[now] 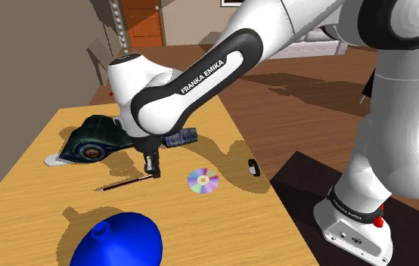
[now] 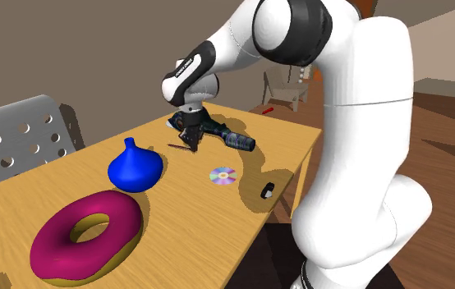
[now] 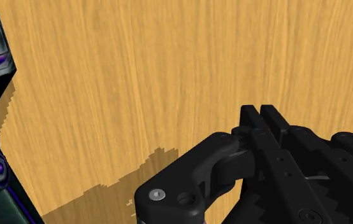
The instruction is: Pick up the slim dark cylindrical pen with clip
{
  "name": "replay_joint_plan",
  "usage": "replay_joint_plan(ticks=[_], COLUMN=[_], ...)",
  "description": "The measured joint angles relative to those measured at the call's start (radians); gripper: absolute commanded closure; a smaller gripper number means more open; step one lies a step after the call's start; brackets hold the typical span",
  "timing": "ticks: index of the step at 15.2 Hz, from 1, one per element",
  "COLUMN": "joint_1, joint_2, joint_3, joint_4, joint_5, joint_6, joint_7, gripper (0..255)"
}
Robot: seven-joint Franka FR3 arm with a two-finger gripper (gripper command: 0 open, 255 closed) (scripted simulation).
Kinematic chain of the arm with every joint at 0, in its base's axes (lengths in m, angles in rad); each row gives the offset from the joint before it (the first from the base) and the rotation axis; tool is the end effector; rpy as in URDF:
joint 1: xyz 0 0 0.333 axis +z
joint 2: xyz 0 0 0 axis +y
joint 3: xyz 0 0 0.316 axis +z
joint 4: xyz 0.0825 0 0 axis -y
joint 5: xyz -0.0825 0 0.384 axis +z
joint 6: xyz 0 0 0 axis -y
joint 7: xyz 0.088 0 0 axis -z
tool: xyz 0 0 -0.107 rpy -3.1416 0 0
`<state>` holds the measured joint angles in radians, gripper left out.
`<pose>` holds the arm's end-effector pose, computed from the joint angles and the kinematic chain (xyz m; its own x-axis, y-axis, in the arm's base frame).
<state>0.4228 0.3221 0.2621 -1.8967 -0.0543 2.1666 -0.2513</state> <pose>0.4840 0.3820 0.3354 0.5757 0.8172 -0.0291 0.8158 -0.5764 -0.0472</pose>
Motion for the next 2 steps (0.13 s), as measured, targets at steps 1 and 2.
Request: replay_joint_plan(ticks=[1,2], joint_1=[-0.001,-0.001], joint_2=[-0.009,-0.013], joint_3=[0.001,0.002], joint_4=[0.004,0.007], joint_5=[0.003,0.004], joint_6=[-0.013,-0.020], joint_7=[-0.002,-0.001], gripper=[255,255])
